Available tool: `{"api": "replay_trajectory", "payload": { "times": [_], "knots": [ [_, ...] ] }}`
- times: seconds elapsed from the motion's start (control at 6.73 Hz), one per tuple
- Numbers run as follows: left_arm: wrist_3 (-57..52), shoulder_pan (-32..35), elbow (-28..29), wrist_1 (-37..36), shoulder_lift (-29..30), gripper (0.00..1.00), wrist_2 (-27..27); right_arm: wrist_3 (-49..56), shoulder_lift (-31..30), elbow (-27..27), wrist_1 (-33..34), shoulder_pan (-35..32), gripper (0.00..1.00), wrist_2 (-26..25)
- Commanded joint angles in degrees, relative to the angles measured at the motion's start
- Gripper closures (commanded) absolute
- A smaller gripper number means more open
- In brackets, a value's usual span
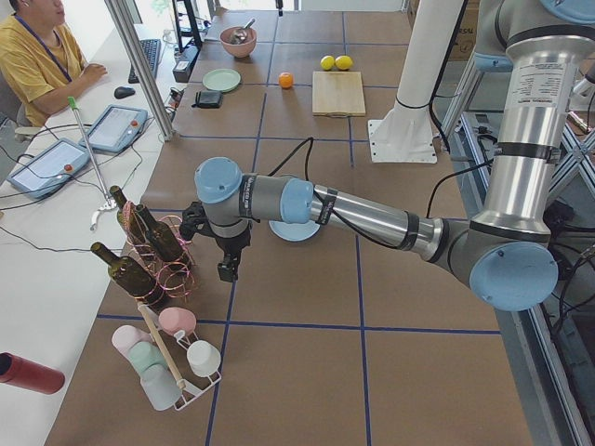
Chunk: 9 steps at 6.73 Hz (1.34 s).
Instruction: Pick orange to plate
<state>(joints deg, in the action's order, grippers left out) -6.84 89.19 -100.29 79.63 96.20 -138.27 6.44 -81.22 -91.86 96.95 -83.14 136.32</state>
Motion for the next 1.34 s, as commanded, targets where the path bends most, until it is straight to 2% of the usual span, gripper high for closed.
{"api": "replay_trajectory", "payload": {
  "times": [0.0,0.3,0.45,0.59,0.74,0.89,1.04,1.19],
  "knots": [
    [-0.55,-0.25,-0.26,1.83,-0.31,0.00,-0.77,0.15,0.01,-0.25,0.00,0.09,0.00,0.00],
    [-0.46,-1.47,0.87,6.92,-0.58,0.00,-5.50,0.06,0.00,-0.69,0.00,0.18,0.00,0.17],
    [0.24,-6.35,0.79,11.99,-0.58,0.00,-5.87,0.15,0.09,-0.61,0.00,0.26,0.00,0.35],
    [7.73,-14.49,1.32,16.91,-0.58,0.00,-5.26,0.15,0.09,-0.78,-0.09,0.26,0.00,0.44],
    [18.59,-18.66,2.97,22.27,-0.58,0.00,-5.00,0.15,-0.52,-0.52,-3.83,0.35,0.00,0.44],
    [29.31,-23.40,4.21,29.19,-0.67,0.00,0.23,0.06,-2.35,0.09,-9.44,0.70,0.00,0.44],
    [39.34,-28.24,4.74,34.57,-0.67,0.00,5.93,-0.11,-2.72,0.45,-10.45,1.14,0.00,0.44],
    [44.92,-32.63,5.10,38.37,-0.67,0.00,9.56,-1.07,-2.55,0.45,-10.55,1.23,0.00,0.53]
  ]
}}
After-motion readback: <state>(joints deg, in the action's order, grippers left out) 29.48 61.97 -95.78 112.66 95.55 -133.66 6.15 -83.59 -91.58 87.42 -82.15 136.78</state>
